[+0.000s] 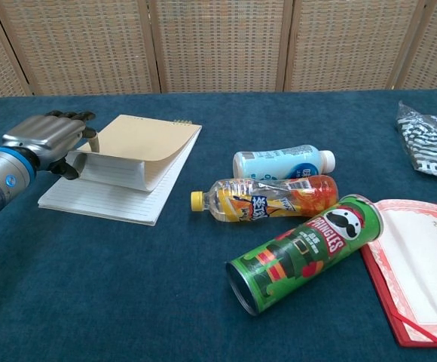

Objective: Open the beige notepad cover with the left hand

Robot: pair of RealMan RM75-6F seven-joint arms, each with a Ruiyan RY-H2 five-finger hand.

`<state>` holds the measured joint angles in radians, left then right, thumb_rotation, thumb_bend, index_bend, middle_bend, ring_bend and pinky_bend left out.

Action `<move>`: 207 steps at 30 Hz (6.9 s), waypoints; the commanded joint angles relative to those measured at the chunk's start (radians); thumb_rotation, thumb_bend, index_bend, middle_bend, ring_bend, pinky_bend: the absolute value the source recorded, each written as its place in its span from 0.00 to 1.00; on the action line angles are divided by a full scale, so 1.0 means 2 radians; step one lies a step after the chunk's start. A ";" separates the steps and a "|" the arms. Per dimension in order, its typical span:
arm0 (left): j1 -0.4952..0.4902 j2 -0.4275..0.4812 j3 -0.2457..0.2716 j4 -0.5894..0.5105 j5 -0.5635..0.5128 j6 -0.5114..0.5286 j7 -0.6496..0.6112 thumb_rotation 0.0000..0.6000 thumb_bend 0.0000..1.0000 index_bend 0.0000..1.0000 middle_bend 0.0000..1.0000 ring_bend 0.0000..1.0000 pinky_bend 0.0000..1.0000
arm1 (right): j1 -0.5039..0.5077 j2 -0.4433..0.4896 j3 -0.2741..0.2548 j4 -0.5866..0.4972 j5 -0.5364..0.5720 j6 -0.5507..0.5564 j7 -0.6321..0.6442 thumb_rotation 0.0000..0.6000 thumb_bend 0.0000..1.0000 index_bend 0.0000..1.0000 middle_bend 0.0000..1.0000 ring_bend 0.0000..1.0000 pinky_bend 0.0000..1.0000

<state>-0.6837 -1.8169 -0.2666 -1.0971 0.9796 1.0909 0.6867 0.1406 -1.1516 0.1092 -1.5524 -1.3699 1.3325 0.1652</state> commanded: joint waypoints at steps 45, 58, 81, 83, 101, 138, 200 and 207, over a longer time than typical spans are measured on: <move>0.076 0.074 0.074 -0.152 0.072 0.091 -0.006 1.00 0.69 0.77 0.00 0.00 0.00 | -0.009 0.015 0.004 -0.012 -0.004 0.016 0.018 1.00 0.21 0.03 0.00 0.00 0.00; 0.106 0.099 0.099 -0.221 0.096 0.123 0.006 1.00 0.69 0.77 0.00 0.00 0.00 | -0.012 0.020 0.005 -0.015 -0.004 0.018 0.023 1.00 0.21 0.03 0.00 0.00 0.00; 0.154 0.125 0.148 -0.289 0.152 0.152 0.010 1.00 0.69 0.78 0.00 0.00 0.00 | -0.019 0.031 0.004 -0.028 -0.011 0.031 0.026 1.00 0.21 0.03 0.00 0.00 0.00; 0.158 0.127 0.152 -0.293 0.157 0.154 0.012 1.00 0.69 0.78 0.00 0.00 0.00 | -0.019 0.032 0.004 -0.029 -0.012 0.031 0.026 1.00 0.21 0.03 0.00 0.00 0.00; 0.187 0.156 0.173 -0.326 0.188 0.163 0.024 1.00 0.69 0.78 0.00 0.00 0.00 | -0.021 0.037 0.004 -0.033 -0.010 0.032 0.029 1.00 0.21 0.03 0.00 0.00 0.00; 0.233 0.188 0.184 -0.343 0.235 0.167 0.013 1.00 0.70 0.78 0.00 0.00 0.00 | -0.020 0.036 0.001 -0.039 -0.014 0.030 0.014 1.00 0.21 0.03 0.00 0.00 0.00; -0.046 0.048 -0.065 -0.059 0.066 0.054 0.038 1.00 0.65 0.78 0.00 0.00 0.00 | -0.013 0.031 0.009 -0.017 0.003 0.013 0.043 1.00 0.21 0.03 0.00 0.00 0.00; -0.073 0.026 -0.069 0.004 0.056 0.039 0.024 1.00 0.64 0.77 0.00 0.00 0.00 | -0.006 0.025 0.012 -0.006 0.015 -0.003 0.045 1.00 0.21 0.03 0.00 0.00 0.00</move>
<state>-0.8094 -1.7500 -0.3996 -1.1222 1.1030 1.1845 0.7419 0.1260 -1.0991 0.1329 -1.5674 -1.3427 1.3284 0.2541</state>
